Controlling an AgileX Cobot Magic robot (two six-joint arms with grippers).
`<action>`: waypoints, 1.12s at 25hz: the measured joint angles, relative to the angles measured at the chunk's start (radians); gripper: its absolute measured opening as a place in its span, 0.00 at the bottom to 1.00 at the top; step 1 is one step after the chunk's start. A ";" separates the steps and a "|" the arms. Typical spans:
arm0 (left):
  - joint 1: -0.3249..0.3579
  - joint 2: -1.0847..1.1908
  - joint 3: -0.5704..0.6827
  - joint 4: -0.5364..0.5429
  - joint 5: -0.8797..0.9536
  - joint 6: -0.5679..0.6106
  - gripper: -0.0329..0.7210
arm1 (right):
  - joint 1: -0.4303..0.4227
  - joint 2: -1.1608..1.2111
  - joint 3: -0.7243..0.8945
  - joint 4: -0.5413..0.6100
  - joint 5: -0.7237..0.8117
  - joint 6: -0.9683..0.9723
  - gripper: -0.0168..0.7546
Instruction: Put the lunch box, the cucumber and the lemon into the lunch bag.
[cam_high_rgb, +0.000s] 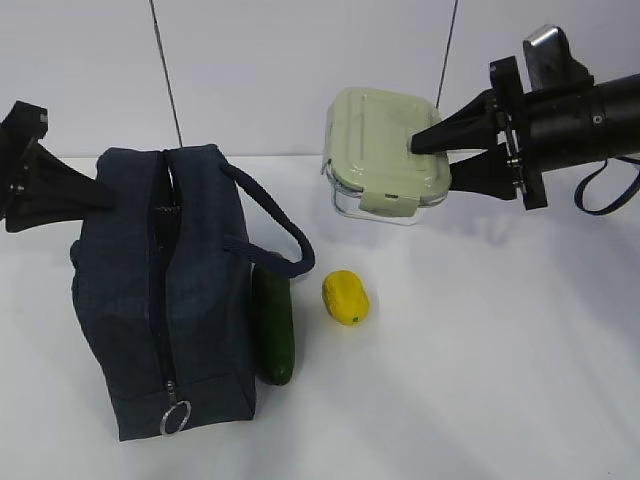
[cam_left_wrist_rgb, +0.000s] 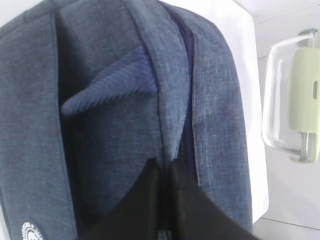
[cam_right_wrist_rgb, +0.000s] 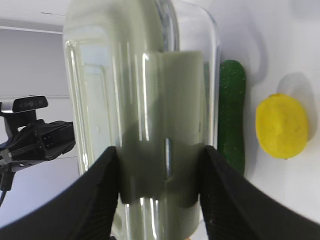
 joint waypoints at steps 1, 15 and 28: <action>0.000 0.000 0.000 0.000 0.000 0.000 0.05 | 0.013 -0.001 0.000 0.001 0.000 0.007 0.47; 0.000 0.000 0.000 0.000 0.002 0.000 0.05 | 0.178 -0.001 -0.158 0.000 0.012 0.137 0.47; 0.000 0.000 0.000 0.000 0.005 0.000 0.05 | 0.288 -0.001 -0.221 -0.038 0.026 0.232 0.47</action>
